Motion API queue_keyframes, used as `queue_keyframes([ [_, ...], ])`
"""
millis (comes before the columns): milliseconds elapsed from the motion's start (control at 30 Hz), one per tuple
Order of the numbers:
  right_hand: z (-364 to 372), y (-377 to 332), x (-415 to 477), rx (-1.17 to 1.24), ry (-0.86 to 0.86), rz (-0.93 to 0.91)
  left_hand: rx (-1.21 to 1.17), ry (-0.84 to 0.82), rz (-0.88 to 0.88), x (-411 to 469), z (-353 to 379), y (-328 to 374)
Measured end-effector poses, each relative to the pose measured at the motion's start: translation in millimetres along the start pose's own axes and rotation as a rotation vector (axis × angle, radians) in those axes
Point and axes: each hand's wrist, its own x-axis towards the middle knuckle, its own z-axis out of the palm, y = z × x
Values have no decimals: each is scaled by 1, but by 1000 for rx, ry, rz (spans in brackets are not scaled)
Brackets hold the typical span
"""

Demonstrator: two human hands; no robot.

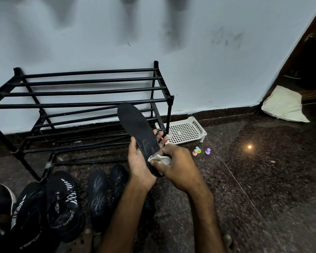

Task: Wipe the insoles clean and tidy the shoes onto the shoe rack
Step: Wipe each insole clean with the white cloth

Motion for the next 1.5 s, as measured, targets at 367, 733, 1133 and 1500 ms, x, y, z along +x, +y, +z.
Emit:
queue_keyframes([
  [367,0,-7,3,-13,29,-41,34,-97,-4,3,-5,-4],
  [733,-3,-8,8,-53,134,-20,52,-212,-55,0,-6,-5],
  [1133,-19,7,13,-166,269,30,66,-264,-125,-3,-9,-1],
  [1500,-16,6,14,-143,299,2,73,-237,-155,-1,-15,-9],
])
